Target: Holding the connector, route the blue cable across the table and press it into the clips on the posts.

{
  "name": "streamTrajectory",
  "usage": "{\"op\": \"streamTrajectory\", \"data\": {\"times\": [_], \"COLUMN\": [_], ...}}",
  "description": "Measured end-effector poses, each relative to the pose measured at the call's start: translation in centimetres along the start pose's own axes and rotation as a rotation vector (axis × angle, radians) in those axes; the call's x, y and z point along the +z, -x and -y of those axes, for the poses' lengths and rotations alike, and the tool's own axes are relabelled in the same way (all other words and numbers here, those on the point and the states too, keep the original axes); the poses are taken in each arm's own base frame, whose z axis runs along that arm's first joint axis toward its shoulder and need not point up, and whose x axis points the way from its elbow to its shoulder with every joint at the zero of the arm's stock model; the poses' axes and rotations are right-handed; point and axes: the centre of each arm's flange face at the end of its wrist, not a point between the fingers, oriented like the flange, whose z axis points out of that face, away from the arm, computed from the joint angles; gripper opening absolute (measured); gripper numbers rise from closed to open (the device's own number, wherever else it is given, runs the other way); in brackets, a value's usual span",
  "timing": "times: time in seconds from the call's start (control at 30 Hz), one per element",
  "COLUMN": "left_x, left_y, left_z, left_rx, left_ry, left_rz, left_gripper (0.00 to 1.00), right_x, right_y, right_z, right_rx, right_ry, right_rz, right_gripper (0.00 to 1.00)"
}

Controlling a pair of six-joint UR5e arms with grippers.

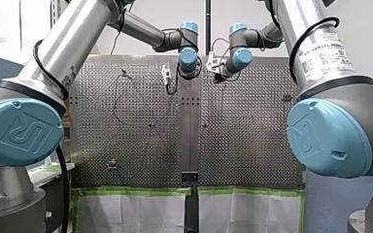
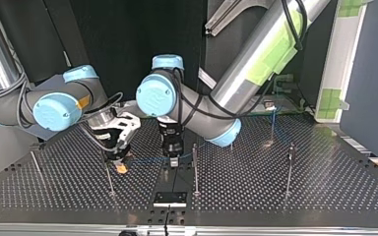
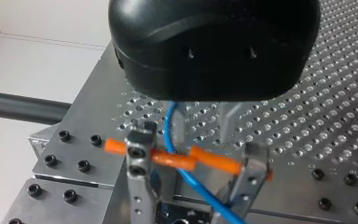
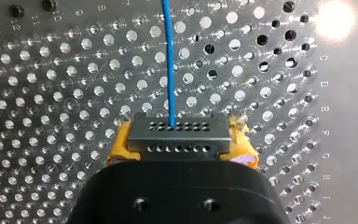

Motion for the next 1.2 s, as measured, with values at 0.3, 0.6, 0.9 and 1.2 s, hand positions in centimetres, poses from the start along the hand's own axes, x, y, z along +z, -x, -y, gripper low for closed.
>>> {"op": "streamTrajectory", "data": {"times": [0.3,0.6,0.9,1.2], "left_x": [-0.4,-1.2,-2.2,-2.4], "left_y": [-0.2,-2.6,-5.8,-9.1], "left_z": [0.2,-0.5,-0.2,-0.8], "left_rx": [0.007,0.028,0.030,0.020], "left_ry": [0.002,0.043,0.014,-0.036], "left_rz": [-0.009,-0.044,-0.053,-0.063], "left_gripper": [0.00,0.00,0.00,0.00], "right_x": [0.0,-0.3,-1.1,-2.2], "right_y": [0.0,1.6,5.2,9.0], "right_z": [0.0,-0.2,-0.8,-1.9], "right_rx": [0.003,0.005,0.016,0.020], "right_ry": [0.000,0.007,0.022,0.058], "right_rz": [0.000,0.032,0.104,0.173], "right_gripper": [0.00,0.00,0.00,0.00]}}
